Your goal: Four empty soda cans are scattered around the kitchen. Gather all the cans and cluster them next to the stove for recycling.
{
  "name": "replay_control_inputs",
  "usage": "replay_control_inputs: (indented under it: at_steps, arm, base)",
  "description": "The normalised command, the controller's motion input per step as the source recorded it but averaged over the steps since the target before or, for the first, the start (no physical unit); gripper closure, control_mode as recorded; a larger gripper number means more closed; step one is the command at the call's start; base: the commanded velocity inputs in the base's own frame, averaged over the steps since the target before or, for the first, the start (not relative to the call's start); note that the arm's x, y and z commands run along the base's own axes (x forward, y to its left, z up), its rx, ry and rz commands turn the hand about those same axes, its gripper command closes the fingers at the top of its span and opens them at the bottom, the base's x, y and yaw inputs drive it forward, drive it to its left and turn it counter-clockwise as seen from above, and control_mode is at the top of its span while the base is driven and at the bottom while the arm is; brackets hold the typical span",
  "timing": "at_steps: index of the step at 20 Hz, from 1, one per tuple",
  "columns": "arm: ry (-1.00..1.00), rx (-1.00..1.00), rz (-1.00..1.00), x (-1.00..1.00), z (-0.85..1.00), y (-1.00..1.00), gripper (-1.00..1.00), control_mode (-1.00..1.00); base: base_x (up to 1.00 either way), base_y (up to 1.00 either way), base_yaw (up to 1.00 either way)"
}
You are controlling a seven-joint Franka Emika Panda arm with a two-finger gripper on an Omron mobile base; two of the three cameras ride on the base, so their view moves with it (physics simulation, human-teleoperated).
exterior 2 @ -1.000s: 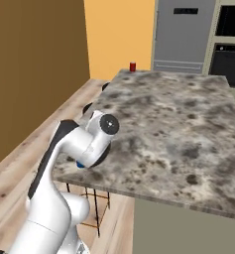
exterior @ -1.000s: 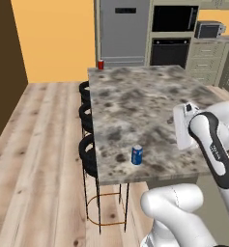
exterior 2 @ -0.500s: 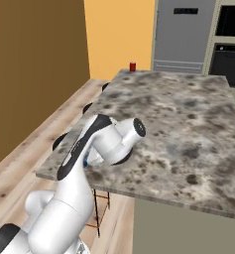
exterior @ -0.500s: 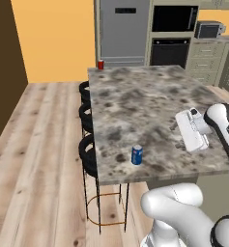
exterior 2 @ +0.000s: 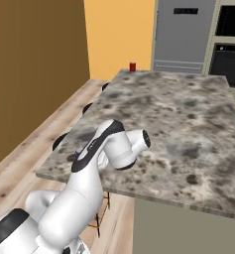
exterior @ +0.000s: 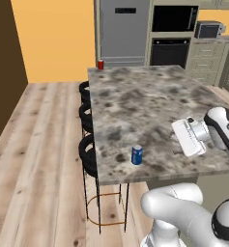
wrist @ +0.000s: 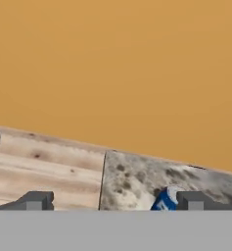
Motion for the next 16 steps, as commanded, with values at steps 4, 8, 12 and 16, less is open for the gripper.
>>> replay_control_inputs:
  at_steps: [4, 8, 12, 16]
  arm:
    - [0.00, 0.02, -0.02, -0.20, -0.21, 0.50, -1.00, -1.00]
    - [0.00, 0.00, -0.05, -0.20, -0.14, 0.49, -1.00, -1.00]
    - [0.04, 0.00, -0.07, -0.02, -0.16, 0.38, -1.00, -1.00]
    - [0.11, 0.00, -0.08, 0.01, -0.19, 0.30, -1.00, -1.00]
  base:
    - [0.00, 0.00, 0.00]
    - [0.00, 0.00, 0.00]
    - [0.00, 0.00, 0.00]
    - [0.00, 0.00, 0.00]
